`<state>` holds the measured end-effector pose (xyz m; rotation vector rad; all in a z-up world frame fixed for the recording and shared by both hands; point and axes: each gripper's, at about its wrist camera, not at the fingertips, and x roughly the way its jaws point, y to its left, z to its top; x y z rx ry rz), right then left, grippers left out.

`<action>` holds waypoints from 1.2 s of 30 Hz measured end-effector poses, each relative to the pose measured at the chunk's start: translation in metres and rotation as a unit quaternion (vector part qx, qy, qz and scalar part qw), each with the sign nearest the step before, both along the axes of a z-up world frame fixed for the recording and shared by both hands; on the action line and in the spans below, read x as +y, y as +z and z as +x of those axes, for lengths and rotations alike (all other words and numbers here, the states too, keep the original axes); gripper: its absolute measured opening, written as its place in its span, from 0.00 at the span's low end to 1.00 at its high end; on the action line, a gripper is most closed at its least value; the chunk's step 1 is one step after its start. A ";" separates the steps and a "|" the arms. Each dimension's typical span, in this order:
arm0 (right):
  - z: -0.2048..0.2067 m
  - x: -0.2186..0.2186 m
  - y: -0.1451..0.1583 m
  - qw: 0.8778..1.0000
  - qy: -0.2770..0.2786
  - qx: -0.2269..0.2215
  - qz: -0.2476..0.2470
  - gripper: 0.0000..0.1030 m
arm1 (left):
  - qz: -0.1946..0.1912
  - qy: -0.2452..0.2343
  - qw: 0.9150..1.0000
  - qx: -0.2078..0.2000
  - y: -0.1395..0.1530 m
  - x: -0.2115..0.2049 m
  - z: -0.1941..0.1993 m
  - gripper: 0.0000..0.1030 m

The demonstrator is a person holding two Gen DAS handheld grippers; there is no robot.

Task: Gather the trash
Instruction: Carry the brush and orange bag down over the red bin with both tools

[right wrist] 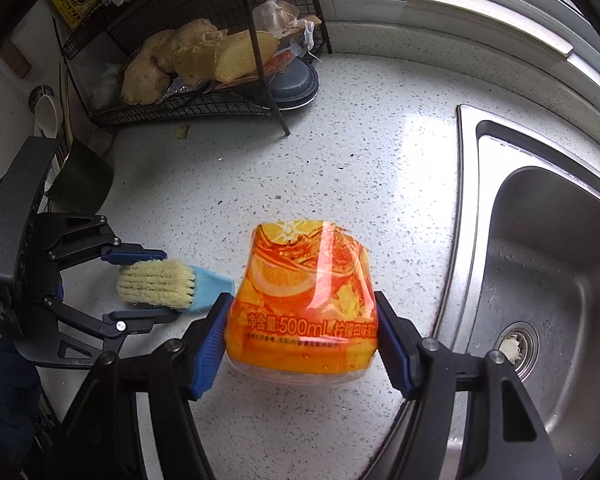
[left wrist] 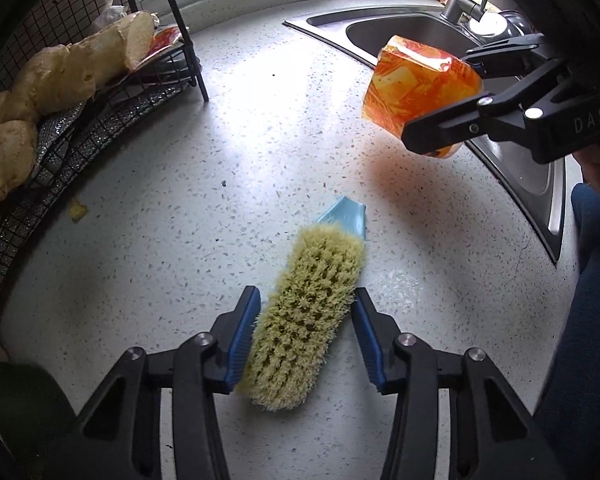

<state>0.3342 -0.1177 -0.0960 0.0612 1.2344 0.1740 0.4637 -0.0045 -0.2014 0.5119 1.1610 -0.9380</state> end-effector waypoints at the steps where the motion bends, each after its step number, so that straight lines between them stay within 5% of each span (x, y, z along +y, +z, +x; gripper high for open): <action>1: -0.001 -0.001 -0.001 1.000 -0.002 0.000 0.000 0.63 | 0.002 0.005 1.000 0.000 0.000 -0.002 -0.001 0.42; 16: -0.031 -0.011 0.017 0.999 -0.002 -0.042 0.008 0.63 | 0.011 0.099 0.995 -0.015 0.006 -0.027 -0.054 0.32; 36: -0.128 -0.016 0.045 0.997 0.052 -0.060 0.001 0.63 | -0.020 0.246 0.968 -0.034 0.075 -0.010 -0.164 0.32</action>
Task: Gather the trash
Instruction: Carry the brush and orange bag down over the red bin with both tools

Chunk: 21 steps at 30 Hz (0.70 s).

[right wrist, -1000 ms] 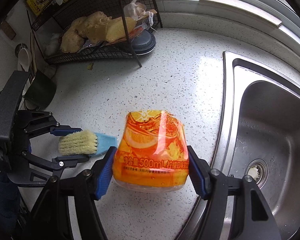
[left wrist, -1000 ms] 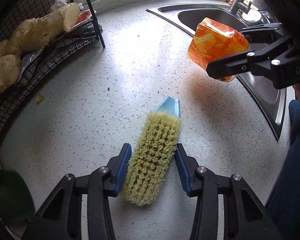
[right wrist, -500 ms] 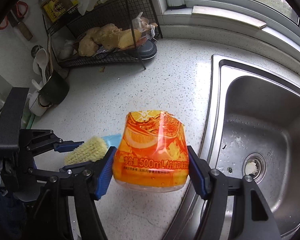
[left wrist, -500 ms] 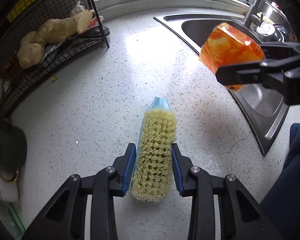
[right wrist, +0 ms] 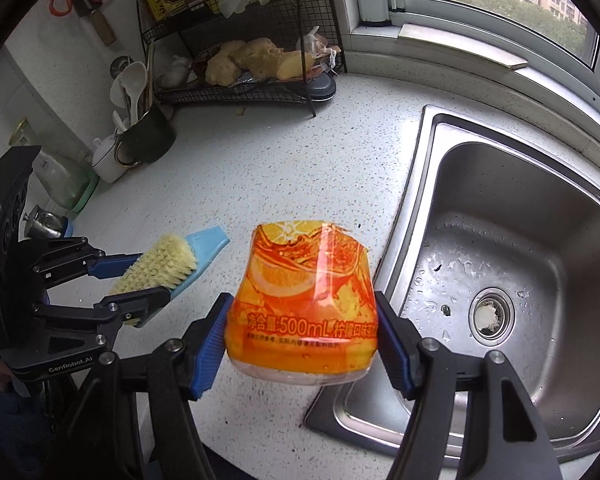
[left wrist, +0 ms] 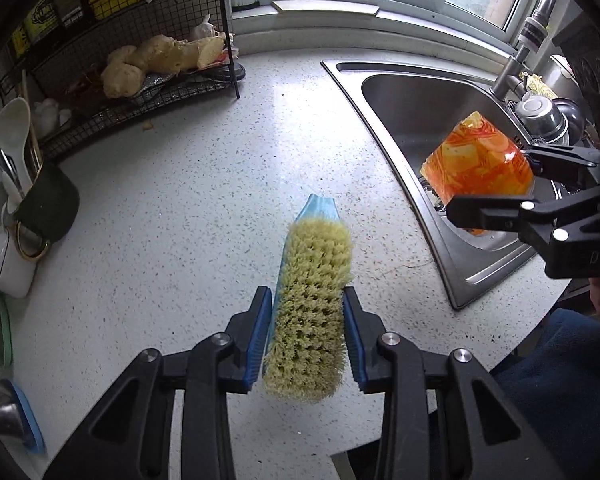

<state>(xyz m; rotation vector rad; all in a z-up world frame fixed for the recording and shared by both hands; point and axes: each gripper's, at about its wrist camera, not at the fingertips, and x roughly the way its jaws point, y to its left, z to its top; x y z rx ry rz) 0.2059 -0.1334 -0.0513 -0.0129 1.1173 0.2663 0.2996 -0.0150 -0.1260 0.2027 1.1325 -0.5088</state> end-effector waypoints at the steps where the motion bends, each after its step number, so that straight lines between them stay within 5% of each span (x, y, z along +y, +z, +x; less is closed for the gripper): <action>1: -0.005 0.000 0.000 1.000 0.006 -0.001 0.000 0.63 | 0.002 0.006 1.000 0.001 0.002 -0.001 -0.007 0.32; 21: -0.141 -0.053 0.012 0.992 0.124 0.001 0.009 0.63 | 0.003 0.120 0.993 -0.002 0.022 -0.074 -0.191 0.32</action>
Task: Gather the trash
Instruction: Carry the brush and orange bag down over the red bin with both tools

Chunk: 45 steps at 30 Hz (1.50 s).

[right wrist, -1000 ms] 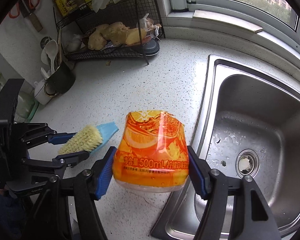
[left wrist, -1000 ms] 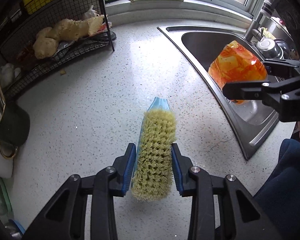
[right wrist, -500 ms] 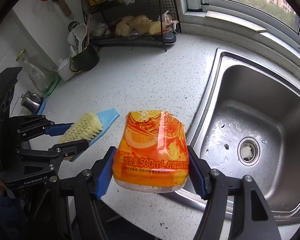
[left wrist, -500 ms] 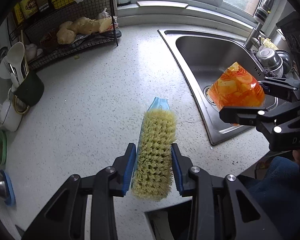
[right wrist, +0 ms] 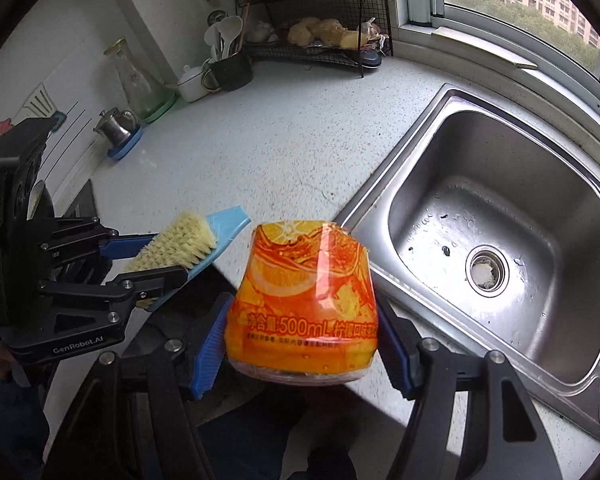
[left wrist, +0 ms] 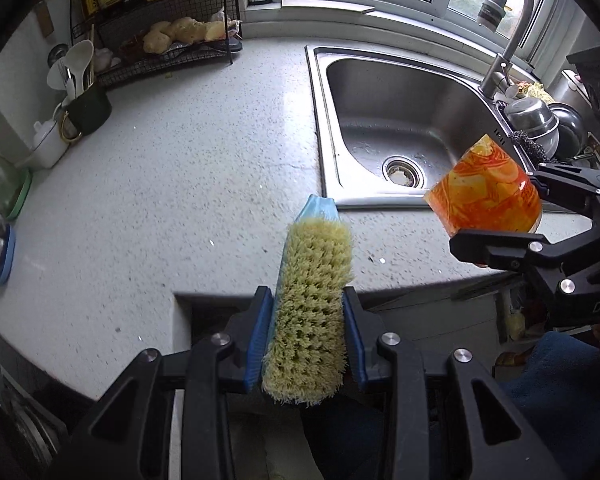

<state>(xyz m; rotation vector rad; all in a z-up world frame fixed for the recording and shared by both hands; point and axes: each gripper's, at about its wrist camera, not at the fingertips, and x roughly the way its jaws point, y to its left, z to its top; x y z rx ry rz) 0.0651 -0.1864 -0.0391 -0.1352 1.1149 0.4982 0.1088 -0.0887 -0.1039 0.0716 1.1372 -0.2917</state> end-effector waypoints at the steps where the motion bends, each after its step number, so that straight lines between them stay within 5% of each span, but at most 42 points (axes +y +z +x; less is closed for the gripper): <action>1: -0.009 -0.004 -0.001 1.000 0.004 0.001 0.002 0.63 | 0.000 0.004 1.000 0.002 -0.001 -0.005 -0.011 0.32; 12: -0.093 -0.023 -0.028 0.998 0.046 0.041 -0.027 0.63 | -0.010 0.035 0.999 0.036 -0.033 -0.042 -0.111 0.32; 25: -0.123 -0.001 -0.095 0.993 0.018 0.108 -0.054 0.63 | -0.013 0.019 0.995 0.092 -0.086 -0.051 -0.143 0.32; 36: -0.109 0.032 -0.178 0.989 -0.003 0.133 -0.073 0.63 | -0.012 0.010 0.990 0.140 -0.184 -0.050 -0.133 0.32; 45: -0.083 0.025 -0.294 0.982 -0.027 0.164 -0.094 0.63 | -0.012 0.016 0.984 0.178 -0.303 -0.051 -0.110 0.32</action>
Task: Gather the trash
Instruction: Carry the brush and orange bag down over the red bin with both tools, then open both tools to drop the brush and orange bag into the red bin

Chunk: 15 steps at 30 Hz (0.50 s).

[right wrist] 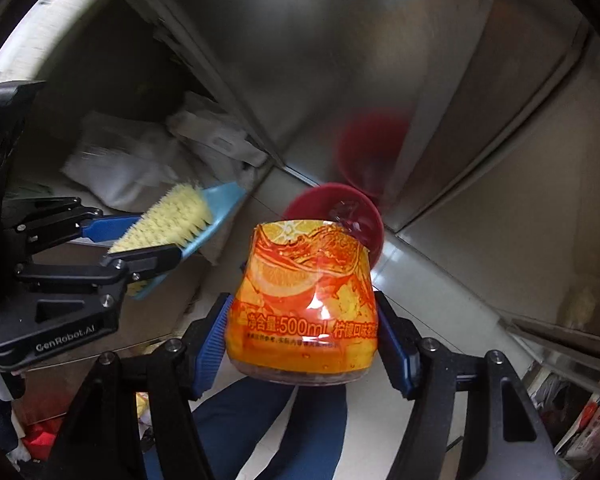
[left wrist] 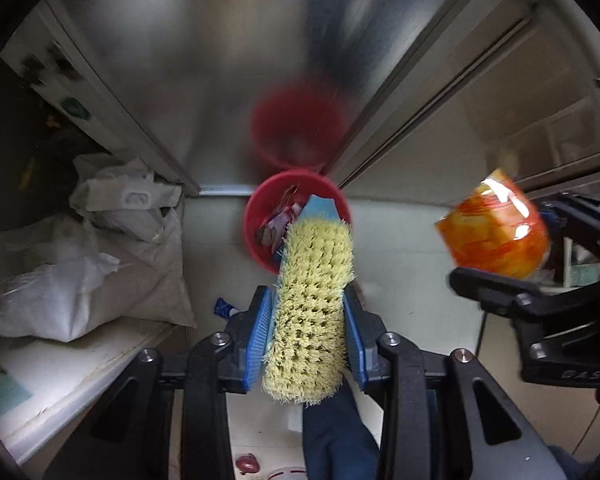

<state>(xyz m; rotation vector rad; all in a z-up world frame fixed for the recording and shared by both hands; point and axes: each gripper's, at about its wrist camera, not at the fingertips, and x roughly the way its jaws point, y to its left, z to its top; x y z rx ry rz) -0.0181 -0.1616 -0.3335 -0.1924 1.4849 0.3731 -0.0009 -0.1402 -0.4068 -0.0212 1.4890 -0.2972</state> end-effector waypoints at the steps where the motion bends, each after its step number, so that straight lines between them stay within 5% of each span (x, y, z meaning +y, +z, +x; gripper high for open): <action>1: 0.003 -0.002 -0.012 1.000 -0.006 0.007 0.000 0.63 | 0.004 -0.003 1.000 0.005 -0.012 -0.001 0.003 0.32; 15: 0.033 -0.019 -0.123 1.000 -0.014 0.011 0.009 0.63 | -0.004 -0.017 0.999 0.031 -0.143 -0.016 0.041 0.32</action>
